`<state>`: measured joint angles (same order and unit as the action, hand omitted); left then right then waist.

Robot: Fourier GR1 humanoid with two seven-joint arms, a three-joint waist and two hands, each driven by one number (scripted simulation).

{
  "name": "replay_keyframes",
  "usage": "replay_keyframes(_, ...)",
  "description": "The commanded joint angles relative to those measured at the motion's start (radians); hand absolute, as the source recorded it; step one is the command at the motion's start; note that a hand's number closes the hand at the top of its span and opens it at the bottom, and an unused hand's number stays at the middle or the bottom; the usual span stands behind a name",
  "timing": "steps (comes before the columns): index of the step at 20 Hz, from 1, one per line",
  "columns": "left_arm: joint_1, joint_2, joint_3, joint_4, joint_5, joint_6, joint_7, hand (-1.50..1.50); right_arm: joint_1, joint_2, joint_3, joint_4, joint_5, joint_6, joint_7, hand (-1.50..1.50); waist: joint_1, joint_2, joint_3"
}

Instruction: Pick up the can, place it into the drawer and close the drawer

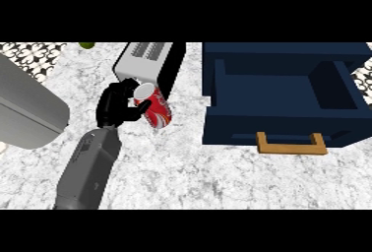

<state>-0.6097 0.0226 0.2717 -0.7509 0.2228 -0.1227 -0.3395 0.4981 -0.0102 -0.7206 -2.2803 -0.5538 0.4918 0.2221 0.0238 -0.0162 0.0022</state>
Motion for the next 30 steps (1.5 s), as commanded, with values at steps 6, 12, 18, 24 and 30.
replay_keyframes(6,0.008,-0.022,-0.221,-0.457,0.076,0.285,0.336,1.50,-0.044,-0.050,-0.025,-0.039,-0.049,-0.071,0.079,-1.50,-0.014,0.005,-0.002)
replay_keyframes(12,-0.017,-0.019,-0.288,-0.661,0.001,0.417,0.524,1.50,0.001,-0.035,-0.012,-0.067,-0.078,-0.031,0.064,-1.50,-0.024,0.011,-0.002)
replay_keyframes(18,-0.178,-0.022,-0.330,-0.555,-0.028,0.530,0.539,1.50,-0.004,-0.012,-0.026,-0.013,-0.068,0.030,0.029,-1.50,-0.040,0.015,-0.002)
replay_keyframes(24,-0.332,-0.023,-0.414,-0.425,0.048,0.662,0.526,1.50,-0.052,0.010,0.032,-0.012,0.008,-0.025,0.029,-1.50,-0.046,0.017,-0.002)
replay_keyframes(30,-0.429,-0.023,-0.442,-0.324,0.090,0.686,0.493,1.50,-0.073,0.001,0.019,-0.004,-0.006,-0.005,0.041,-1.50,-0.047,0.017,-0.002)
